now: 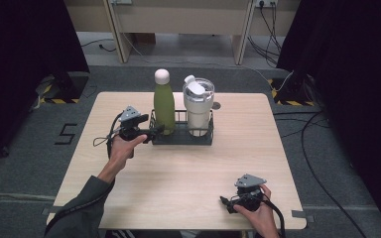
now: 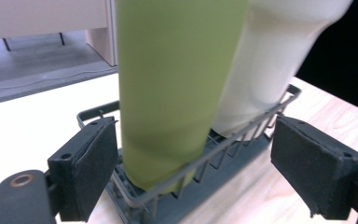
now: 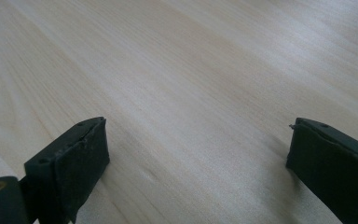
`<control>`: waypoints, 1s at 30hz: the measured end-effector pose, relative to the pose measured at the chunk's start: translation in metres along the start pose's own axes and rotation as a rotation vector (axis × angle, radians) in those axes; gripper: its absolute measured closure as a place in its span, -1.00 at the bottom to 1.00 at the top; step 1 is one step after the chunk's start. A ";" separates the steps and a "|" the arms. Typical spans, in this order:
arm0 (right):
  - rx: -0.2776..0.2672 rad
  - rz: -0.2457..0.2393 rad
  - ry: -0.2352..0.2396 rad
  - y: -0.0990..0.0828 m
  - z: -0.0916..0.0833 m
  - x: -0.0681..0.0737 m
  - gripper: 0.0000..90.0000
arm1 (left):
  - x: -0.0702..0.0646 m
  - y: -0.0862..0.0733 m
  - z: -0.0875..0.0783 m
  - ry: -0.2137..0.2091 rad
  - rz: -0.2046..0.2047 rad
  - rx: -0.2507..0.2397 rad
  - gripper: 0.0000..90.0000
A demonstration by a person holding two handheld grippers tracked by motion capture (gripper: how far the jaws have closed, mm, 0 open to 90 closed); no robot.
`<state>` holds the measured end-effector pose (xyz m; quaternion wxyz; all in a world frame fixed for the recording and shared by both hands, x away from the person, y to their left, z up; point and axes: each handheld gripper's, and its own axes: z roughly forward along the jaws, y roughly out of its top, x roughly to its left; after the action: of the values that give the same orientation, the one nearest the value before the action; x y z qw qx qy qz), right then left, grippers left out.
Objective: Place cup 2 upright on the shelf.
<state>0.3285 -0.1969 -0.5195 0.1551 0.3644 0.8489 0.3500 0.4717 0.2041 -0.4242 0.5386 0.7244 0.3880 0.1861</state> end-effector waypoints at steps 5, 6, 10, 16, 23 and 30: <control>0.000 0.000 0.000 0.000 0.000 0.000 -0.88 | -0.002 -0.002 -0.003 -0.007 -0.001 0.001 -0.67; 0.000 0.000 0.000 0.000 0.000 0.000 -0.88 | -0.003 -0.002 -0.004 -0.008 0.000 0.001 -0.67; 0.000 0.000 0.000 0.000 0.000 0.000 -0.88 | -0.005 -0.002 -0.006 -0.012 0.003 -0.001 -0.67; -0.001 -0.001 0.001 0.000 0.000 0.000 -0.88 | -0.007 -0.003 -0.009 -0.015 0.007 0.003 -0.67; 0.000 0.002 0.001 0.000 0.000 0.000 -0.88 | -0.006 -0.008 -0.016 -0.018 0.002 0.009 -0.67; 0.002 0.005 0.000 0.000 0.000 0.001 -0.88 | -0.005 -0.017 -0.024 -0.025 -0.007 0.019 -0.67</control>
<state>0.3282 -0.1965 -0.5197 0.1540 0.3668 0.8482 0.3496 0.4454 0.2175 -0.4305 0.5374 0.7303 0.3854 0.1715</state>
